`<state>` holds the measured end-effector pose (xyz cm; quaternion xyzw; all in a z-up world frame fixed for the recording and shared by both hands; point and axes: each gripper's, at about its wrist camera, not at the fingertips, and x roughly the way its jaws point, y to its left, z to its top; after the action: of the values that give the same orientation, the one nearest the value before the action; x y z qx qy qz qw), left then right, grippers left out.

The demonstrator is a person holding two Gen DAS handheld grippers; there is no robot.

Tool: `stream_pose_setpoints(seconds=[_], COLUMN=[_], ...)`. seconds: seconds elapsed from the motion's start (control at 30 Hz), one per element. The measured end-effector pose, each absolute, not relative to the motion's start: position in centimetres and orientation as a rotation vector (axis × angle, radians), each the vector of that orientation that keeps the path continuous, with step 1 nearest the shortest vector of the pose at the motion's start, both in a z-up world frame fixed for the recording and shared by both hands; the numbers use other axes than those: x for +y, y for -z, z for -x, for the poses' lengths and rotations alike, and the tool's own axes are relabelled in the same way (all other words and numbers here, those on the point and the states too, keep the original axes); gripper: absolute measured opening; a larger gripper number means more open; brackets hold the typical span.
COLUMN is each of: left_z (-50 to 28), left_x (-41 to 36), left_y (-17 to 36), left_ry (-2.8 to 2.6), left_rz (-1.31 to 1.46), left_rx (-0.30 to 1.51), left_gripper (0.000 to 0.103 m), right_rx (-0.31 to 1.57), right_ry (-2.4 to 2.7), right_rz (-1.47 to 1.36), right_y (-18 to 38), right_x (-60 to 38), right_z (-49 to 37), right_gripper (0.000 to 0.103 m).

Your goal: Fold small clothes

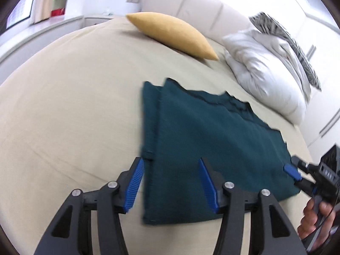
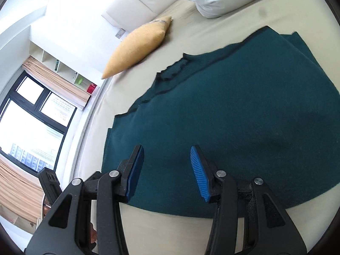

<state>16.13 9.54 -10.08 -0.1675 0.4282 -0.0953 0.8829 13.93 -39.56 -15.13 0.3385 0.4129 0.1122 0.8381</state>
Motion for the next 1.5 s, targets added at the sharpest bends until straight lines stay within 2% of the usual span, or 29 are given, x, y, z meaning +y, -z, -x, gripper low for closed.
stream_pose_setpoints(seconds=[0.13, 0.2, 0.33, 0.5, 0.67, 0.8, 1.03, 1.1, 1.13, 1.3, 1.33, 1.37, 1.4, 1.5], left_z=[-17.3, -18.1, -19.7, -21.2, -21.8, -22.1, -23.9, -24.4, -24.6, -25.4, -25.4, -25.4, -25.4, -25.2], left_x=[12.1, 13.0, 12.7, 11.9, 11.8, 11.5, 12.0, 12.6, 12.9, 13.2, 13.2, 13.1, 13.1, 13.1], left_y=[11.4, 12.1, 12.6, 12.7, 12.4, 13.0, 14.2, 14.7, 14.8, 15.4, 15.4, 15.5, 15.5, 15.3], left_ry=[0.178, 0.188, 0.246, 0.269, 0.250, 0.249, 0.379, 0.396, 0.406, 0.426, 0.426, 0.421, 0.412, 0.415], left_rz=[0.459, 0.524, 0.554, 0.541, 0.497, 0.490, 0.662, 0.724, 0.749, 0.803, 0.800, 0.786, 0.771, 0.755], left_rx=[0.948, 0.974, 1.013, 1.045, 1.047, 1.048, 1.076, 1.091, 1.105, 1.151, 1.155, 1.164, 1.170, 1.162], left_gripper=[0.058, 0.064, 0.069, 0.069, 0.069, 0.071, 0.073, 0.067, 0.060, 0.047, 0.039, 0.026, 0.019, 0.015], right_rx=[0.897, 0.905, 0.916, 0.897, 0.845, 0.819, 0.839, 0.853, 0.860, 0.906, 0.912, 0.918, 0.925, 0.943], right_ry=[-0.265, -0.280, -0.303, -0.277, -0.134, -0.069, -0.237, -0.286, -0.318, -0.425, -0.439, -0.449, -0.460, -0.495], right_rz=[-0.721, -0.719, -0.721, -0.668, -0.604, -0.668, -0.727, -0.733, -0.731, -0.698, -0.690, -0.685, -0.683, -0.679], right_y=[14.7, 14.9, 15.2, 14.5, 13.0, 12.8, 14.4, 14.9, 15.0, 15.1, 15.1, 15.0, 15.0, 14.9], right_x=[-37.6, -36.4, -34.8, -34.5, -39.4, -43.6, -41.8, -40.6, -39.7, -35.6, -34.8, -34.2, -33.5, -31.2], right_z=[-14.5, -15.0, -16.3, -17.7, -17.5, -16.8, -16.2, -16.6, -16.9, -18.2, -18.5, -18.8, -19.2, -20.5], right_gripper=[0.045, 0.045, 0.045, 0.045, 0.045, 0.045, 0.045, 0.045, 0.045, 0.045, 0.045, 0.045, 0.045, 0.045])
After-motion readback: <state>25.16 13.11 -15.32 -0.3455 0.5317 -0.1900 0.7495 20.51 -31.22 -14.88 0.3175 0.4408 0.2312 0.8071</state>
